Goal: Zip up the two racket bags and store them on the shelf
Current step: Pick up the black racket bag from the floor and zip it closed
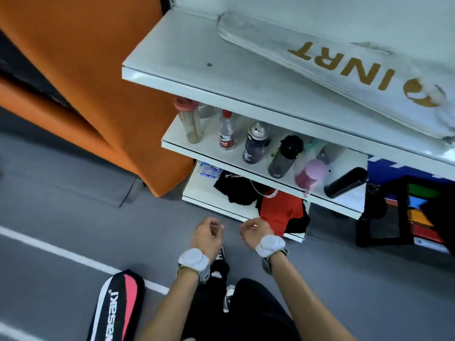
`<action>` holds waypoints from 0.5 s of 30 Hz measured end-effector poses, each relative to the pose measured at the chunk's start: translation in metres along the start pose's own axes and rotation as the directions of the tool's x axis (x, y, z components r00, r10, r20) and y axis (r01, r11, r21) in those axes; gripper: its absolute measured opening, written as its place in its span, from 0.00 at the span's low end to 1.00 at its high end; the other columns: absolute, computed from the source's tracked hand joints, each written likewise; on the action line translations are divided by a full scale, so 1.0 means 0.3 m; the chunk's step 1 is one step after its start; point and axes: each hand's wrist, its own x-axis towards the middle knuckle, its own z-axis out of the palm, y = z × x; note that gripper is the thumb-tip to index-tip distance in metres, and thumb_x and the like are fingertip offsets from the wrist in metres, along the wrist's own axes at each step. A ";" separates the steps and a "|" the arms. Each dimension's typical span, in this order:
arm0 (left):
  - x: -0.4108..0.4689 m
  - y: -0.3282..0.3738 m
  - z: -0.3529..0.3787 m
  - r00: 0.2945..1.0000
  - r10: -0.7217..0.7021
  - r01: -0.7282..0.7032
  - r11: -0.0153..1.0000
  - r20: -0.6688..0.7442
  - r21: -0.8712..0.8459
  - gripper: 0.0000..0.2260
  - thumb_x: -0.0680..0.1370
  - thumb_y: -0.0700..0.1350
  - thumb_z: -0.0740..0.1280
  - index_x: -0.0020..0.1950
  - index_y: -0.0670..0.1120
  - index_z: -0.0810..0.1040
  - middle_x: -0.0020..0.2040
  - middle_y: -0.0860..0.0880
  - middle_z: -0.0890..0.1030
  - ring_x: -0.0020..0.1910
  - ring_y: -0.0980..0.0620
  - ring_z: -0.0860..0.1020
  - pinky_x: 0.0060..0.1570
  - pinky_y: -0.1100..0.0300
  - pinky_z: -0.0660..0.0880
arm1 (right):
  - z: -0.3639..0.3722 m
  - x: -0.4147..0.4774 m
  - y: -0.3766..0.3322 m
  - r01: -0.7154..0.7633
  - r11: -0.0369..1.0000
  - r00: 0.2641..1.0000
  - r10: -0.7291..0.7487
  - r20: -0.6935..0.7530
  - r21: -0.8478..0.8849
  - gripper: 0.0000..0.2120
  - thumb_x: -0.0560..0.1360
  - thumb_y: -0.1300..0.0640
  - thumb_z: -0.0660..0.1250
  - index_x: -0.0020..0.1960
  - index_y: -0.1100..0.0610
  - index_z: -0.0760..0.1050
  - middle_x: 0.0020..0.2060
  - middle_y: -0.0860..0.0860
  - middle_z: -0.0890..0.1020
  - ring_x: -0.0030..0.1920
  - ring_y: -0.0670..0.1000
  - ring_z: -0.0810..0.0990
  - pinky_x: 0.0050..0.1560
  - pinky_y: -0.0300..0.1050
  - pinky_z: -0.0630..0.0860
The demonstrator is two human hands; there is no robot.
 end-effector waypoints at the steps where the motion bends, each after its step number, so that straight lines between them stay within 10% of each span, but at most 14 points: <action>1: -0.037 -0.036 -0.008 0.999 -0.038 0.037 0.999 -0.026 -0.004 0.07 0.78 0.43 0.70 0.53 0.41 0.79 0.46 0.45 0.83 0.43 0.47 0.81 0.48 0.55 0.79 | 0.026 -0.021 -0.003 0.019 0.998 0.999 -0.017 0.037 -0.055 0.04 0.75 0.57 0.67 0.49 0.53 0.79 0.51 0.56 0.85 0.54 0.57 0.83 0.57 0.49 0.79; 15: -0.767 -0.633 -0.235 0.761 -0.592 0.556 0.806 -0.266 -0.204 0.07 0.78 0.49 0.67 0.53 0.50 0.80 0.45 0.49 0.85 0.50 0.44 0.82 0.48 0.58 0.75 | 0.590 -0.419 0.138 0.415 0.758 0.868 -0.165 0.468 -0.503 0.10 0.76 0.56 0.65 0.53 0.61 0.79 0.48 0.56 0.86 0.52 0.58 0.83 0.55 0.51 0.79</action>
